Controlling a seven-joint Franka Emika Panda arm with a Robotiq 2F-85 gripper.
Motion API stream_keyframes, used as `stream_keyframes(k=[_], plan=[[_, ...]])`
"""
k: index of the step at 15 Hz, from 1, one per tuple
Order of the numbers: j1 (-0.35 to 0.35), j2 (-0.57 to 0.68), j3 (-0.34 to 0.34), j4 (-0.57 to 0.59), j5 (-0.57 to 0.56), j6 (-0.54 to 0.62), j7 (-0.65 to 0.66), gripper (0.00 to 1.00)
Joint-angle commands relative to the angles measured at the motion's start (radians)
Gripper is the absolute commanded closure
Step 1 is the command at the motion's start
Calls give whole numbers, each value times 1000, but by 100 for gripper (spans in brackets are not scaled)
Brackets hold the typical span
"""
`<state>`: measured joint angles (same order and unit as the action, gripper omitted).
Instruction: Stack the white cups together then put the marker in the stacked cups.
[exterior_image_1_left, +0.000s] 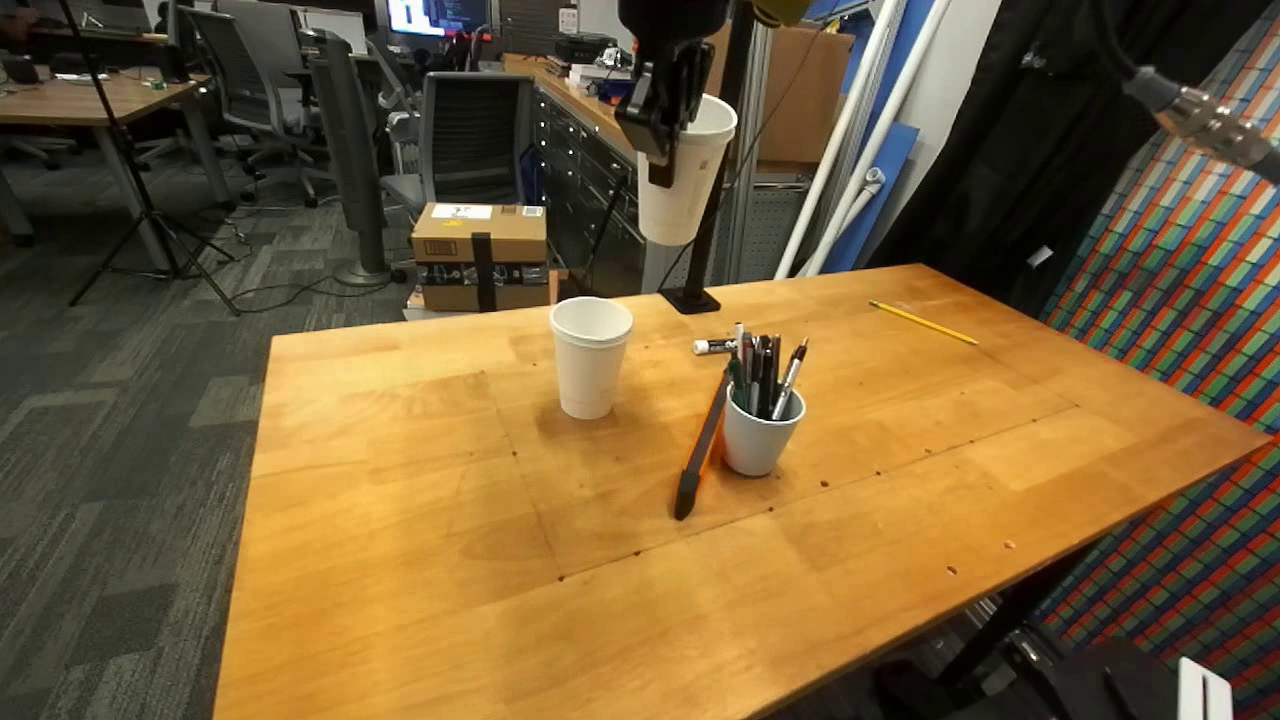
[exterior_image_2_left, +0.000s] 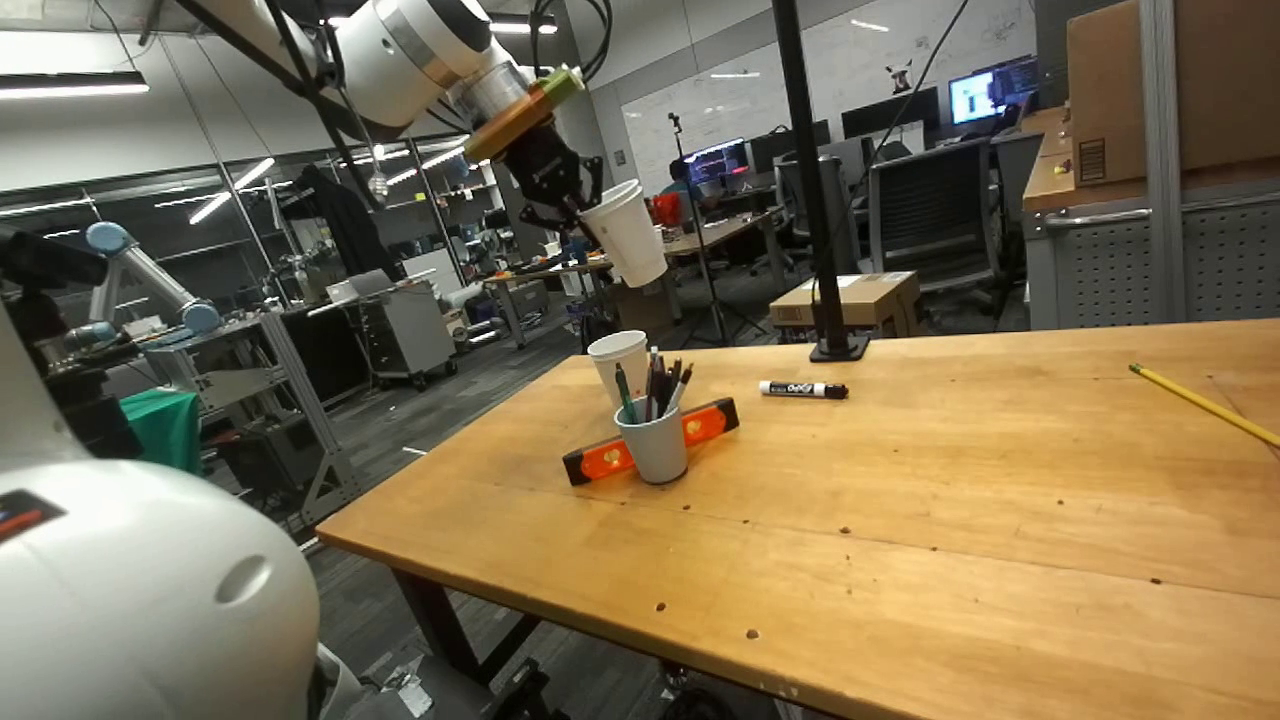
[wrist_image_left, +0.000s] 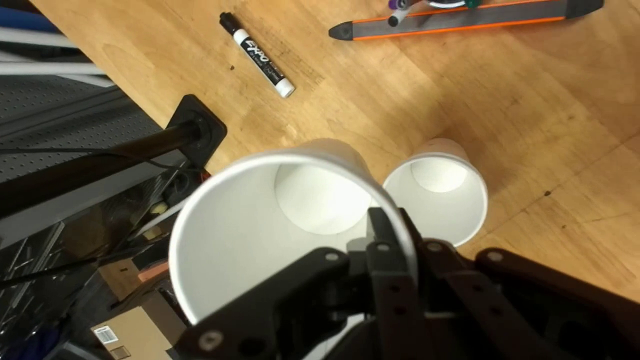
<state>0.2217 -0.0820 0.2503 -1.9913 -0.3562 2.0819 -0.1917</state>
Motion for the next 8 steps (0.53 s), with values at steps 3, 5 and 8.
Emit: stream_keyframes(k=[3, 5, 8], plan=[[19, 17, 5, 51, 119, -73, 22, 95], [23, 28, 6, 51, 169, -64, 16, 95], [32, 46, 14, 49, 222, -38, 13, 96]])
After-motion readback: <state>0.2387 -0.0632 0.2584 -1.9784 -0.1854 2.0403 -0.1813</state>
